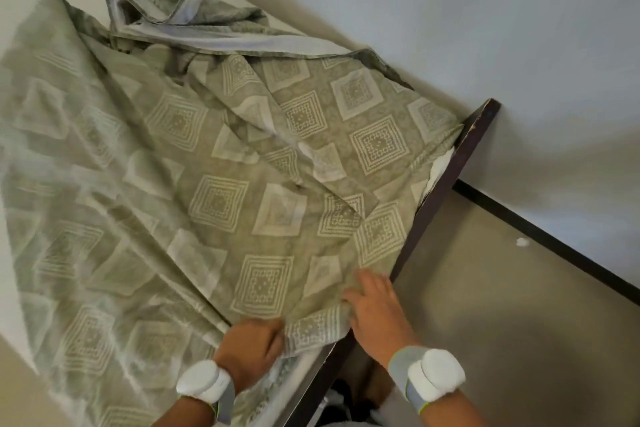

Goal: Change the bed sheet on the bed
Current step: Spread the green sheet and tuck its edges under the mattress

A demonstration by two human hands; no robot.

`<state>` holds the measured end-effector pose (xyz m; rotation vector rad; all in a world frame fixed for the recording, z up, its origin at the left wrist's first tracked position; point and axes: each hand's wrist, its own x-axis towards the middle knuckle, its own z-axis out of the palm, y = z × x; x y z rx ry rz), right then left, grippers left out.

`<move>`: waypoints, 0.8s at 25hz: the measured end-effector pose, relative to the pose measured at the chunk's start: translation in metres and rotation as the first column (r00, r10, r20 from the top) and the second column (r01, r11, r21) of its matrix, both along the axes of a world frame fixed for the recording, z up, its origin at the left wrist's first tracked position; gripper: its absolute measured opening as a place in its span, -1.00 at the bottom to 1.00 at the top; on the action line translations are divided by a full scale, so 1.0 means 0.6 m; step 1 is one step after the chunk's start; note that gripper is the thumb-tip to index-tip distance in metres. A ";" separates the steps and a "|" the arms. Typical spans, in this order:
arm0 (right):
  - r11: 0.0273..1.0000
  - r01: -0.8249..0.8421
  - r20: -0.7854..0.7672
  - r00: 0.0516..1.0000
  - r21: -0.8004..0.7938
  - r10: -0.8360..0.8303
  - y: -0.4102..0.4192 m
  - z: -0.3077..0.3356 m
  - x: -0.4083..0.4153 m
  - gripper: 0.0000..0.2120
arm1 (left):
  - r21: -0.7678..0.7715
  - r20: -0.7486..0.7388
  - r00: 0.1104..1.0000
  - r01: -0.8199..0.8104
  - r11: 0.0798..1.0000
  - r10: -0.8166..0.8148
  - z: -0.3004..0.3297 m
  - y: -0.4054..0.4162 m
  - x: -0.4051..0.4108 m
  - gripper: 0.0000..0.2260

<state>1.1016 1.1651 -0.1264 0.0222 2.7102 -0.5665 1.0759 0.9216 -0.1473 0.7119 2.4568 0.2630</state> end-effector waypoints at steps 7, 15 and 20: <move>-0.157 0.800 0.534 0.227 -0.579 -0.815 -0.134 0.028 0.074 -0.40 | 0.256 0.068 0.963 -0.268 0.929 0.260 0.054 0.049 0.010 -0.65; -0.693 0.693 0.978 0.093 -0.197 -0.185 -0.229 0.051 0.173 -0.57 | 0.460 0.501 0.773 -0.619 0.637 0.389 0.151 0.097 0.140 -0.71; -0.589 0.721 0.925 0.203 -0.364 -0.322 -0.270 0.023 0.217 -0.70 | 0.542 0.332 0.732 -0.664 0.515 0.595 0.109 0.032 0.143 -0.80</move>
